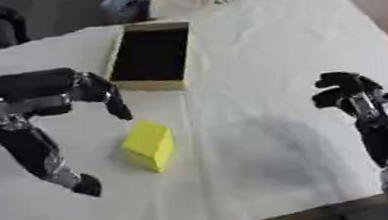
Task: Pick up objects on the table and place them in the box.
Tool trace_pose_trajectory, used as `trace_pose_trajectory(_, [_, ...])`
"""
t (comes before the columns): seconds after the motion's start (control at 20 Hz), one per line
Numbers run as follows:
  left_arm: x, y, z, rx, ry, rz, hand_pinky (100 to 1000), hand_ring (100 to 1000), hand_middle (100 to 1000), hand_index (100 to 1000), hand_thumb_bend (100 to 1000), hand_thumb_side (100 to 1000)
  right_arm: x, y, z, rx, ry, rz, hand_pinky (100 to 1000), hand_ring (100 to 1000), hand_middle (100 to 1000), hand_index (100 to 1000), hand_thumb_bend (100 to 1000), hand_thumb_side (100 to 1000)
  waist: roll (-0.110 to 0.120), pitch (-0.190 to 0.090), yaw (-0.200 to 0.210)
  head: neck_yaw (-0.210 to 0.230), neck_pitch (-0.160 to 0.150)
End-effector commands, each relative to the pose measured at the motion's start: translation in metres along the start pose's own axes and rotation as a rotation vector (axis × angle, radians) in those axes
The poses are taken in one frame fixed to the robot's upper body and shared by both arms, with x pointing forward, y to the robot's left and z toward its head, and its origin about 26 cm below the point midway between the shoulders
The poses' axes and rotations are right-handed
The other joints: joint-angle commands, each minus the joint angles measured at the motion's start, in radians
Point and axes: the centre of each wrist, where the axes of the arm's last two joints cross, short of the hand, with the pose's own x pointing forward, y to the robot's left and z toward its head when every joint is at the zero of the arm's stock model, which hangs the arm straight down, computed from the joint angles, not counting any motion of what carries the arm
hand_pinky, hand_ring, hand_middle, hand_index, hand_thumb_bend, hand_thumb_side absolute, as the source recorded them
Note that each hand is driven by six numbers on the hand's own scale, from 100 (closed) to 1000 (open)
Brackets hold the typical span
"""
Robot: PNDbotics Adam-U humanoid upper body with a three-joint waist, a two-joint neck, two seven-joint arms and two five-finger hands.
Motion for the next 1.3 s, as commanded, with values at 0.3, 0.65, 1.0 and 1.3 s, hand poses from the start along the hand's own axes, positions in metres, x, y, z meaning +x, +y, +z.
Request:
trace_pose_trajectory(0.3, [-0.01,-0.001,-0.009,-0.038,0.022,-0.096,813,714,676,798,768,508,0.006,-0.004,-0.002,-0.004,-0.023,0.018,658,642,670,765,304,820,-0.002,-0.019,-0.002,-0.011,-0.005])
trace_pose_trajectory(0.65, [-0.02,-0.004,-0.017,0.005,0.07,-0.134,835,751,718,824,796,494,0.006,-0.004,-0.002,-0.005,-0.021,0.016,658,643,670,765,301,822,-0.004,-0.019,-0.004,-0.016,-0.006])
trace_pose_trajectory(1.0, [-0.032,-0.013,-0.032,0.006,0.118,-0.164,864,790,768,865,808,492,0.005,-0.003,-0.002,-0.002,-0.02,0.013,658,643,670,764,299,823,-0.005,-0.02,-0.007,-0.02,-0.008])
trace_pose_trajectory(1.3, [-0.044,-0.022,-0.041,-0.015,0.132,-0.164,863,788,767,864,797,459,0.005,-0.003,-0.002,0.0,-0.019,0.011,658,643,670,764,295,826,-0.007,-0.02,-0.007,-0.022,-0.01])
